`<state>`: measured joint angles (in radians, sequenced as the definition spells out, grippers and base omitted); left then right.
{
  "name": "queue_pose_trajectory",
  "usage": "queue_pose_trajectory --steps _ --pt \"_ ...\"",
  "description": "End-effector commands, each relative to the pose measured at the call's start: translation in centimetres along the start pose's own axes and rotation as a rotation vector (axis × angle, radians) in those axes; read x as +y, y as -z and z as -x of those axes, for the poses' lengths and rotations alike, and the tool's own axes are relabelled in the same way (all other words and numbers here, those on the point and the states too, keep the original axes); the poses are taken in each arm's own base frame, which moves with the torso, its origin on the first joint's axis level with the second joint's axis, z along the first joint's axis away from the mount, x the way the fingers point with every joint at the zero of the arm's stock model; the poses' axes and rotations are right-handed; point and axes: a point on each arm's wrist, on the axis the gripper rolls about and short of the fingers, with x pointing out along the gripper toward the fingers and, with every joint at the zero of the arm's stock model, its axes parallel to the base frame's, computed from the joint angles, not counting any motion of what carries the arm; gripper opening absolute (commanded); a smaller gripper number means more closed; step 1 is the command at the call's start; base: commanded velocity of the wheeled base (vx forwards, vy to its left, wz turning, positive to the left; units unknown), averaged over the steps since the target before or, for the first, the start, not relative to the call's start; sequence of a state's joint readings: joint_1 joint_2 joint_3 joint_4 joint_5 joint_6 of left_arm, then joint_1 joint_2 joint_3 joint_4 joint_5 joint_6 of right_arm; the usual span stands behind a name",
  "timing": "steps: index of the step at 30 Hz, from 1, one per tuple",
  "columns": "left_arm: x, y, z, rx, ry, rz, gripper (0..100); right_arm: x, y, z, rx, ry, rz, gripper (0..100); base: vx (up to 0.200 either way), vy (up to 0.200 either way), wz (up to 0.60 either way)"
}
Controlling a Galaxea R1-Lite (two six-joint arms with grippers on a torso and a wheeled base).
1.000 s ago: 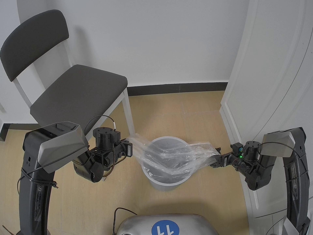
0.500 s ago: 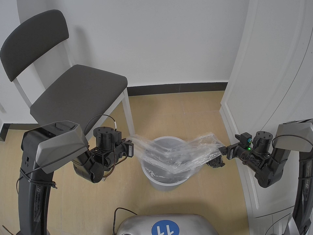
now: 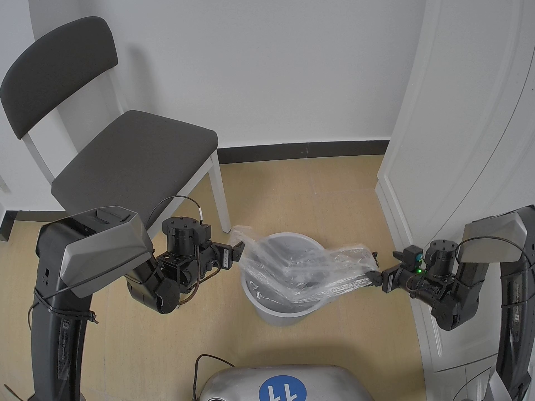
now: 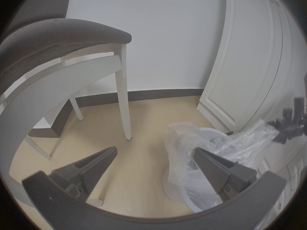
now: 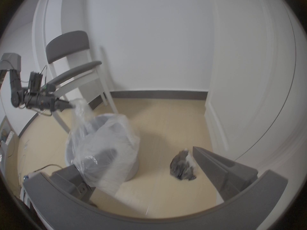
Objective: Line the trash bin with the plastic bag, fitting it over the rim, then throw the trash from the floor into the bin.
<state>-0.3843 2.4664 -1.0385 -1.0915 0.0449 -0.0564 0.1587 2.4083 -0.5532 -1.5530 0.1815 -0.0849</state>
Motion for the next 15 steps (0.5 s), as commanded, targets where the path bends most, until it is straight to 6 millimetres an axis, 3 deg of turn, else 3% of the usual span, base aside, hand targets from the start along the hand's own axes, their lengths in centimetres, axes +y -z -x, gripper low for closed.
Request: queue_pose_trajectory --steps 1,7,15 --pt "0.0 0.0 -0.1 -0.002 0.0 0.002 100 0.4 5.4 -0.4 0.155 -0.056 -0.022 100 0.0 0.0 0.0" --pt "0.1 0.0 -0.3 -0.007 -0.004 0.003 100 1.0 5.6 -0.4 0.164 -0.072 -0.009 100 0.0 0.0 0.0" --pt "0.8 -0.3 -0.5 -0.018 -0.02 0.007 100 1.9 4.7 3.4 0.207 -0.206 0.086 100 0.0 0.0 0.0"
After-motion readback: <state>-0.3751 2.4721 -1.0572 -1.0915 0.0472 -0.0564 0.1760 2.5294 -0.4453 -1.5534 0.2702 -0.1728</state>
